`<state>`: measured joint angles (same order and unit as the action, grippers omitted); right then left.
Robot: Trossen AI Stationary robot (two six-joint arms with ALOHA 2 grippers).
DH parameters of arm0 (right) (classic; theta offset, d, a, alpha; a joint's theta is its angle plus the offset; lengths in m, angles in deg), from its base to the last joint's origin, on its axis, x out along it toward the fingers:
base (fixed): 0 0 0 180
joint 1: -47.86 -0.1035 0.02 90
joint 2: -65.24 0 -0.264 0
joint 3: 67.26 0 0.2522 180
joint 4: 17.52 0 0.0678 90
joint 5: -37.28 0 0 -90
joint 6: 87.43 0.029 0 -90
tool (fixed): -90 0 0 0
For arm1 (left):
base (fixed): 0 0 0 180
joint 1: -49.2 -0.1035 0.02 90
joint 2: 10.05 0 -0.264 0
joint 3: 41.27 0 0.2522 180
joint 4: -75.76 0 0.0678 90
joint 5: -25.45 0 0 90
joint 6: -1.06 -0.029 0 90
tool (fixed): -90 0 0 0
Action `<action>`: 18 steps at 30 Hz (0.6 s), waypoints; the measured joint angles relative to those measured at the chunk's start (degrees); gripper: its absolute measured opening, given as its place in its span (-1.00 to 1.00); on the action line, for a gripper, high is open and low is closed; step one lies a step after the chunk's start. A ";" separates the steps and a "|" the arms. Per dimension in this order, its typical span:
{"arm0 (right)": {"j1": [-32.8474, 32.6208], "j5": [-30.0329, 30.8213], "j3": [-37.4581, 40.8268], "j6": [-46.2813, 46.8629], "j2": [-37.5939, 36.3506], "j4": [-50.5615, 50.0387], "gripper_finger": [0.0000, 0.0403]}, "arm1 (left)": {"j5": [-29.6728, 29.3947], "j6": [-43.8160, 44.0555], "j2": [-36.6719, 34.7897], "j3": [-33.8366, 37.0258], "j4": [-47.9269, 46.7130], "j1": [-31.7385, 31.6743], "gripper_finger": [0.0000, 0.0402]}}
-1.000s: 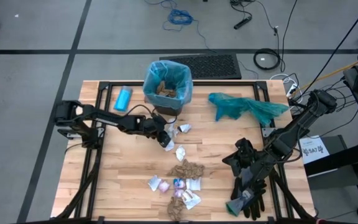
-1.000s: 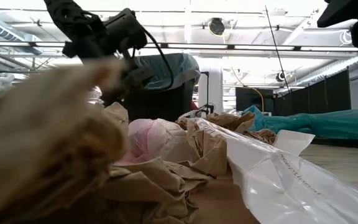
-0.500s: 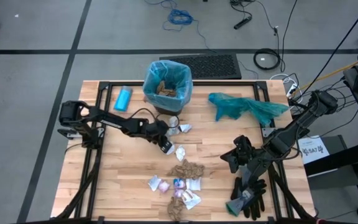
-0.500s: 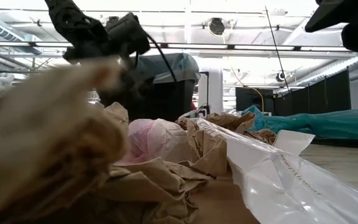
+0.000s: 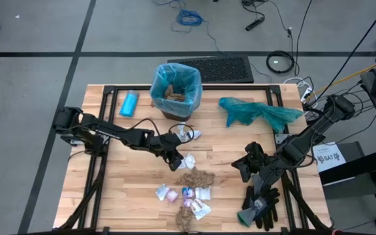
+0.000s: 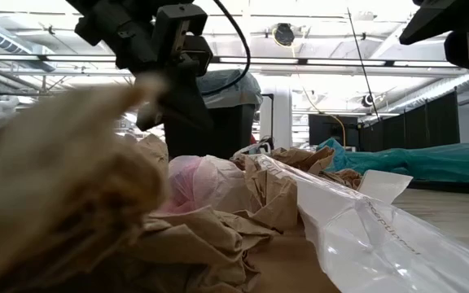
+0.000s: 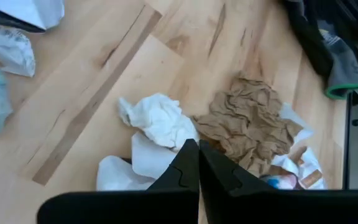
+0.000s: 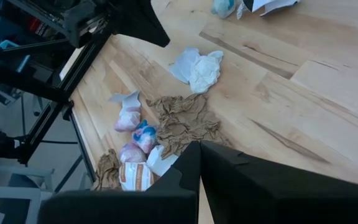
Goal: Place trash/remove bag and relplace
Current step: Put the white paper trash into the trash bin
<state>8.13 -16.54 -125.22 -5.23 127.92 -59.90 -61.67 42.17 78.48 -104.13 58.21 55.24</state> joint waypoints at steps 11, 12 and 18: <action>0.00 -0.02 0.00 -0.41 0.00 0.18 -1.00 | 4.46 0.52 0.00 -0.04 0.14 -1.02 -0.62; 0.00 -0.02 0.00 -0.42 0.00 0.31 -1.00 | 4.46 0.50 0.00 -0.04 0.11 -1.31 -0.57; 0.00 -0.02 0.00 -0.40 0.00 0.63 -1.00 | 4.46 -1.31 0.02 -0.04 -0.45 -3.28 -0.26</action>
<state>8.13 -16.56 -125.22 -5.63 127.92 -59.27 -57.21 40.86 78.51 -104.17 57.76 51.96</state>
